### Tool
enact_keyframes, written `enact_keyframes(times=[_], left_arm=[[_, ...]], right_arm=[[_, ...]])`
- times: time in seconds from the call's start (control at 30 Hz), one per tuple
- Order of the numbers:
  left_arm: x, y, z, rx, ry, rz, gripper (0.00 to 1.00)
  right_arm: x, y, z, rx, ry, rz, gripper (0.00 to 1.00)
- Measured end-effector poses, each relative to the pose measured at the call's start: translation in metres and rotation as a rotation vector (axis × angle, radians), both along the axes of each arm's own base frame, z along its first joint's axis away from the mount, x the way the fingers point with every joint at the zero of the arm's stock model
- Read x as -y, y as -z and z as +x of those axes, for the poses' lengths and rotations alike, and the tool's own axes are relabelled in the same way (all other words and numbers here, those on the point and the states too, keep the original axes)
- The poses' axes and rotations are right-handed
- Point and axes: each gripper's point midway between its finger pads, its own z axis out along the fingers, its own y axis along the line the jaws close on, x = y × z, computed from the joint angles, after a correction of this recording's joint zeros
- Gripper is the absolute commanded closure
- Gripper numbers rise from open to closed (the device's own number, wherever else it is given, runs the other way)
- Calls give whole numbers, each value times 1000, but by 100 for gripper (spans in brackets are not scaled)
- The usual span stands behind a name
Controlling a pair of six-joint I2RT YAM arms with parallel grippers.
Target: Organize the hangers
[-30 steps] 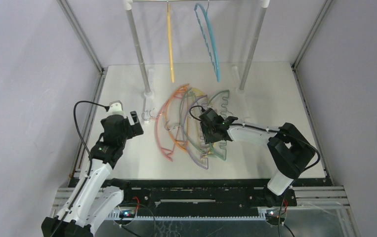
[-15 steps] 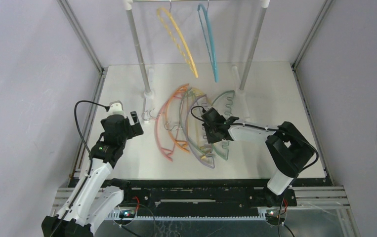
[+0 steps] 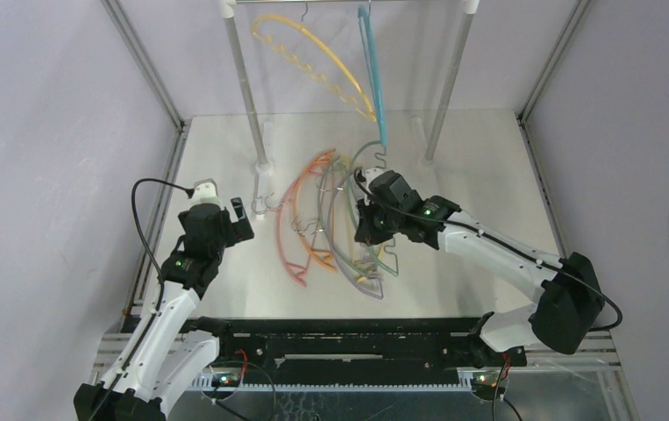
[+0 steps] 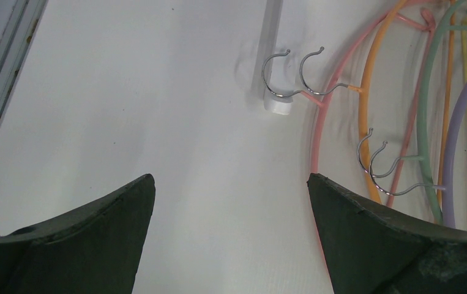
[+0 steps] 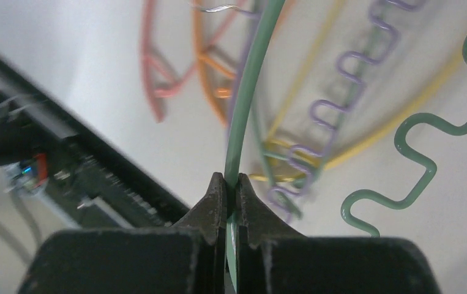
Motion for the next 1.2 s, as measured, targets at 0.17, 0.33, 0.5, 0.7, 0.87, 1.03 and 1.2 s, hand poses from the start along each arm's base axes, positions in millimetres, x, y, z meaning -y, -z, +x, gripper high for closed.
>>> enact_keyframes(times=[0.17, 0.33, 0.5, 0.7, 0.87, 1.03, 1.2], left_arm=[[0, 0, 0, 0, 0, 0, 1], [0, -1, 0, 4, -1, -3, 0], [0, -6, -1, 24, -4, -11, 0], [-2, -13, -3, 52, -11, -13, 0], [-3, -15, -3, 59, -17, -11, 0], [-3, -15, -3, 59, -17, -10, 0], [-3, -14, -3, 57, -18, -9, 0]], right_arm=[[-36, -53, -26, -60, -166, 148, 100], [-77, -104, -48, -101, -335, 267, 100], [-107, -163, -51, -78, -438, 424, 100], [-118, -217, -27, -4, -439, 593, 100], [-125, -243, -7, 29, -416, 697, 100], [-136, -274, 24, 117, -395, 798, 100], [-150, -311, 59, 220, -386, 892, 100]])
